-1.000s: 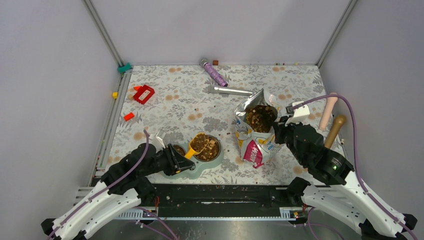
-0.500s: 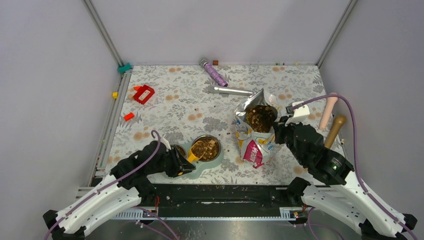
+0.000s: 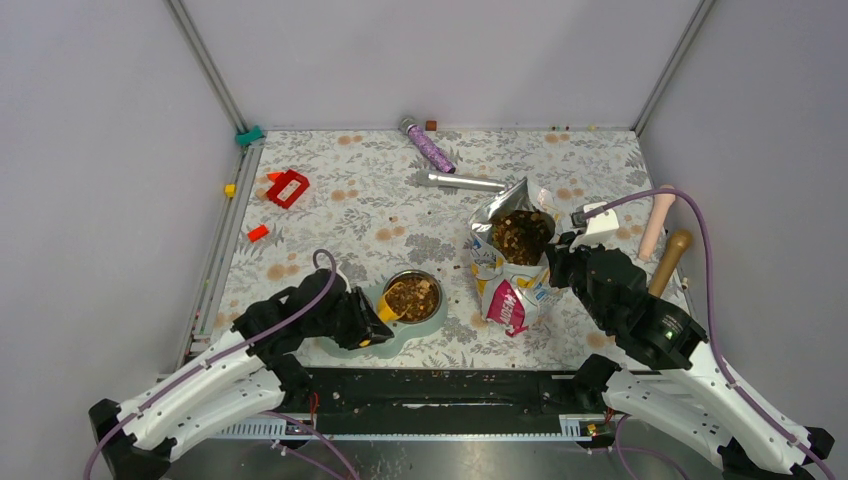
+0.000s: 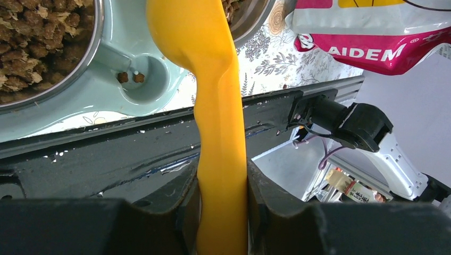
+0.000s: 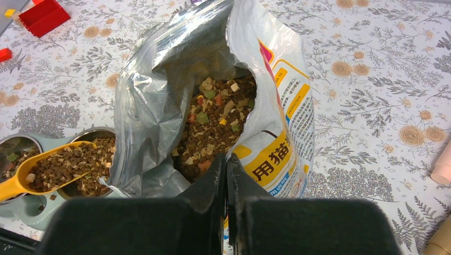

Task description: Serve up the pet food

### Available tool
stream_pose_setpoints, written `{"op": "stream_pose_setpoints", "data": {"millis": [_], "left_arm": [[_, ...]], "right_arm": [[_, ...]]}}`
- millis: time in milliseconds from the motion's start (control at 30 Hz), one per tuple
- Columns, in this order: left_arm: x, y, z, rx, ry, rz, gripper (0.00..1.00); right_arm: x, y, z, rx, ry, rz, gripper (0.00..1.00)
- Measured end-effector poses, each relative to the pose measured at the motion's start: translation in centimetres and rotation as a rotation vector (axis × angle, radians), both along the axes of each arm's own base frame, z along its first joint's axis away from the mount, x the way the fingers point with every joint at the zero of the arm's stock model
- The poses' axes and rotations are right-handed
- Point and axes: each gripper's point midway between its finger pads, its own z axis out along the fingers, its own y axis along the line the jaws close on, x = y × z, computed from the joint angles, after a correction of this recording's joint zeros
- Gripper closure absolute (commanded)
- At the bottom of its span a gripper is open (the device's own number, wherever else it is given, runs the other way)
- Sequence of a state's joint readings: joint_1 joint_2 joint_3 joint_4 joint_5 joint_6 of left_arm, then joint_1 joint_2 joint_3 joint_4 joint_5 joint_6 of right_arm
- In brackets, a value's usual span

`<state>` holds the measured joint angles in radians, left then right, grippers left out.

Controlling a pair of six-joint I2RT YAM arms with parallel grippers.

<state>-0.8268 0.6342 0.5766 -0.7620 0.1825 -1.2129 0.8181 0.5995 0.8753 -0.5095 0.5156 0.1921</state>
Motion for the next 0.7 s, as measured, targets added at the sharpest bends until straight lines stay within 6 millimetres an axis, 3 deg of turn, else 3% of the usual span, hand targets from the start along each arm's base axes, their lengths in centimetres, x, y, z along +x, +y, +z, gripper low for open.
{"op": "stream_pose_setpoints", "data": {"millis": [700], "left_arm": [[-0.4,0.1,1.1,0.062,0.053,-0.05,1.0]], "right_arm": [[0.0,0.0,0.0,-0.002,-0.001,0.0,1.0]]}}
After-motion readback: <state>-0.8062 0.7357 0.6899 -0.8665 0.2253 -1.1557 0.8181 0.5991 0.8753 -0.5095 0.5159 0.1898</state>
